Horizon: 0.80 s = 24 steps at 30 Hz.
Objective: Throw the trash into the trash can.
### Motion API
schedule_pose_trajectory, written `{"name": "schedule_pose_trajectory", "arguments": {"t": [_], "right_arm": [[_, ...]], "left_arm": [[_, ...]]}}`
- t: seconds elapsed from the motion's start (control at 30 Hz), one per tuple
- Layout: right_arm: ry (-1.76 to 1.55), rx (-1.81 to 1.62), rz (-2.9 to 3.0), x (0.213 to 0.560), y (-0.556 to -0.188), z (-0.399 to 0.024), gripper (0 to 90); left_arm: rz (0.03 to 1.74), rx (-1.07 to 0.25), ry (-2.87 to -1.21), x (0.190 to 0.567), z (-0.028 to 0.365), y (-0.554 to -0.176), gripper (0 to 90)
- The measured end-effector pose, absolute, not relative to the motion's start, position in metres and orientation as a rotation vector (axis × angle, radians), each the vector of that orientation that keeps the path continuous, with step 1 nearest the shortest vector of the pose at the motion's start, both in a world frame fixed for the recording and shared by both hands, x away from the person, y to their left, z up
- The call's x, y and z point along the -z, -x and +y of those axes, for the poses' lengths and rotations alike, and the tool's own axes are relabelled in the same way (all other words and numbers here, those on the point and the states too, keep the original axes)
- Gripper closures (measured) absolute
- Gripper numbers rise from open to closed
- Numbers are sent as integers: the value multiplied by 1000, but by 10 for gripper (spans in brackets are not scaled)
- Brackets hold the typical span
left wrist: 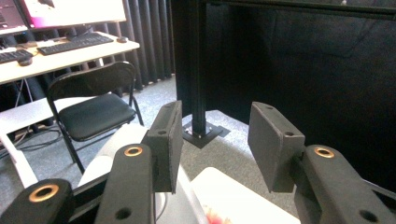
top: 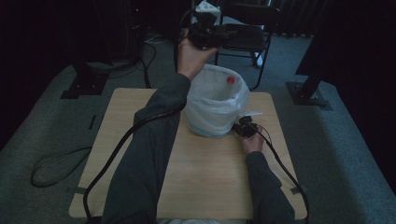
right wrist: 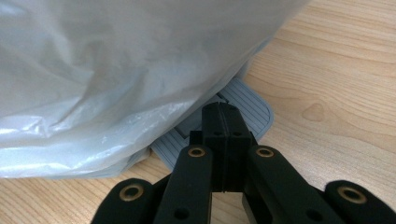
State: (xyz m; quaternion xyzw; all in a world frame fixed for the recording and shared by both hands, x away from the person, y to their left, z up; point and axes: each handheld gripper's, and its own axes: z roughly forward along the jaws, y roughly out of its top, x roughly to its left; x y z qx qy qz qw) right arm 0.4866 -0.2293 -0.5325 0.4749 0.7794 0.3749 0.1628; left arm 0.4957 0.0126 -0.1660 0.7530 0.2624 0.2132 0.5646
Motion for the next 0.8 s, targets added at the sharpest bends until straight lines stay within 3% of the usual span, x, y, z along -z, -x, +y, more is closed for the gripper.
{"name": "schedule_pose_trajectory", "arguments": {"t": [0.8], "right_arm": [[-1349, -1064, 2220, 533, -486, -228, 900]], "left_arm": [[668, -480, -1659, 171, 88, -479, 550]]}}
